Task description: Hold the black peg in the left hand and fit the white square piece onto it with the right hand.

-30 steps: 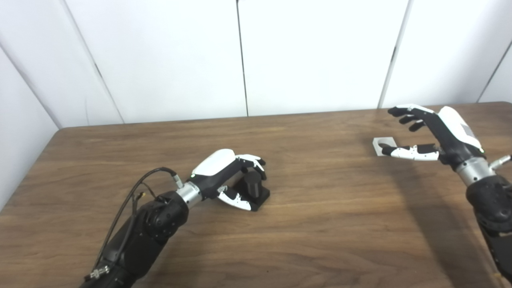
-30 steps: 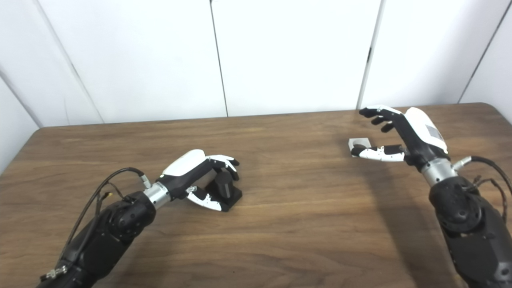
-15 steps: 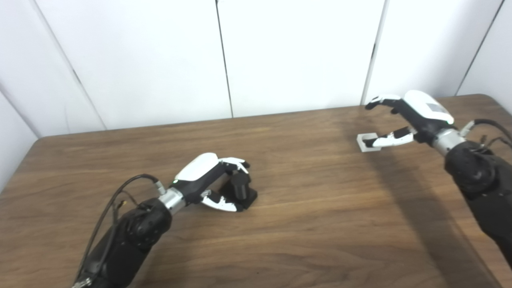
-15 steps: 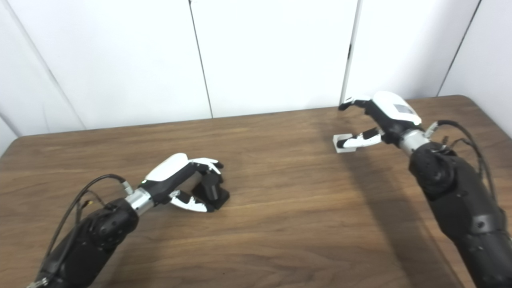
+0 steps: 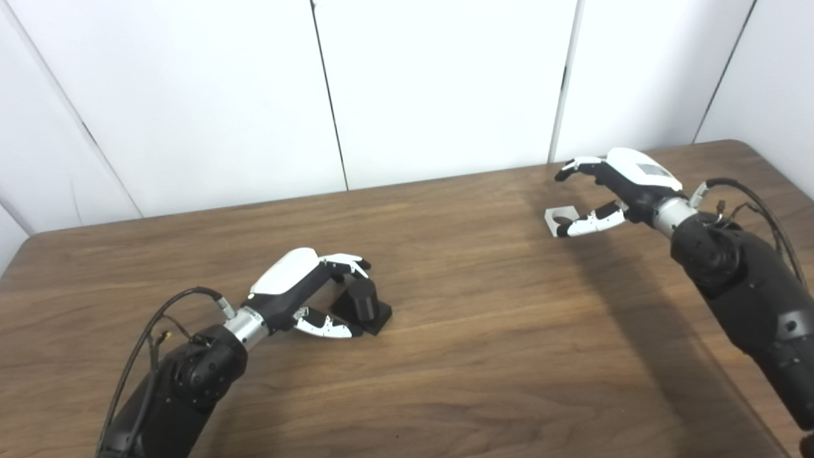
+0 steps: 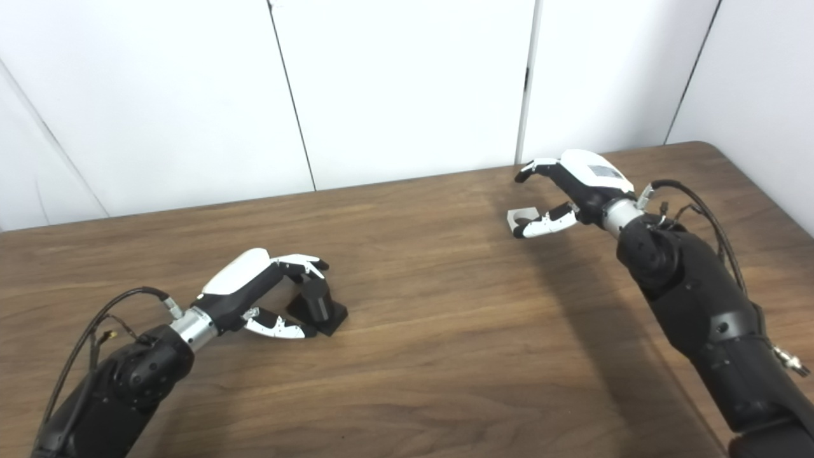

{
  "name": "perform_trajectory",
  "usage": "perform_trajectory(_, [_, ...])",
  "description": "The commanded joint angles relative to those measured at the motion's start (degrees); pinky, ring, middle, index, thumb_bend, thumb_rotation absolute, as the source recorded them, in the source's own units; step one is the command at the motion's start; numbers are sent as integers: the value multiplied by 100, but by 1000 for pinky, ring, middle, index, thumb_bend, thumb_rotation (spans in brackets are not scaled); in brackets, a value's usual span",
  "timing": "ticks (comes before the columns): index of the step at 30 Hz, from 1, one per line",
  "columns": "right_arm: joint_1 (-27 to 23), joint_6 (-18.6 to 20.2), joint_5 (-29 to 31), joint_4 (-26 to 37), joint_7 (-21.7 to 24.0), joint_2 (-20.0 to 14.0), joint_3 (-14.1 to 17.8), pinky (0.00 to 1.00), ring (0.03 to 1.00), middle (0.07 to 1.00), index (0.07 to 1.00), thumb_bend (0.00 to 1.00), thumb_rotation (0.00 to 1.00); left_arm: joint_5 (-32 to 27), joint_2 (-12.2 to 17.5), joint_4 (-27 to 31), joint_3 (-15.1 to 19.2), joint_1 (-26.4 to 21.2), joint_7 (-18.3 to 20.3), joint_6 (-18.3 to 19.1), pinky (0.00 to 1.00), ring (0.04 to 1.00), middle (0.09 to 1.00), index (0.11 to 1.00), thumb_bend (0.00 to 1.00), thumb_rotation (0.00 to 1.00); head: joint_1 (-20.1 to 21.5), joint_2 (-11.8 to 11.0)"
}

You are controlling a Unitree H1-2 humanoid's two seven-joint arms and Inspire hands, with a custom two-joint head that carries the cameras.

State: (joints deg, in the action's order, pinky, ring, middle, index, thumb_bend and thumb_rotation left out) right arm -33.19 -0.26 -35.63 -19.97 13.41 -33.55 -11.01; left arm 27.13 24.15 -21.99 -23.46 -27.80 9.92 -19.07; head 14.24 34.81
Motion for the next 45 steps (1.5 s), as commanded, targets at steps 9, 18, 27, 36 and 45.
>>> perform_trajectory(9, [-661,-76,-209,-552,-10,-174,-238,731,891,903,799,768,399,340,430,-484,-99,323,372,448,686,830,838,607,775,76,-1,-30])
perform_trajectory(18, [-819,-107,-208,-911,-27,-179,-374,727,893,901,802,773,390,360,363,-506,-71,386,134,388,678,809,823,599,788,55,-23,-40])
perform_trajectory(27, [-841,-105,-282,-945,-32,-229,-449,738,899,904,810,763,396,405,361,-518,-108,390,90,434,677,813,827,597,765,73,-23,-30])
perform_trajectory(36, [-1006,-181,-368,-1194,-88,-253,-546,745,895,901,806,759,398,392,378,-502,-128,402,116,466,681,816,830,597,781,37,-36,-51])
perform_trajectory(45, [-1184,-200,-428,-1594,-103,-206,-737,737,894,901,792,768,394,386,372,-529,-148,397,115,450,680,823,832,599,776,56,-93,-39])
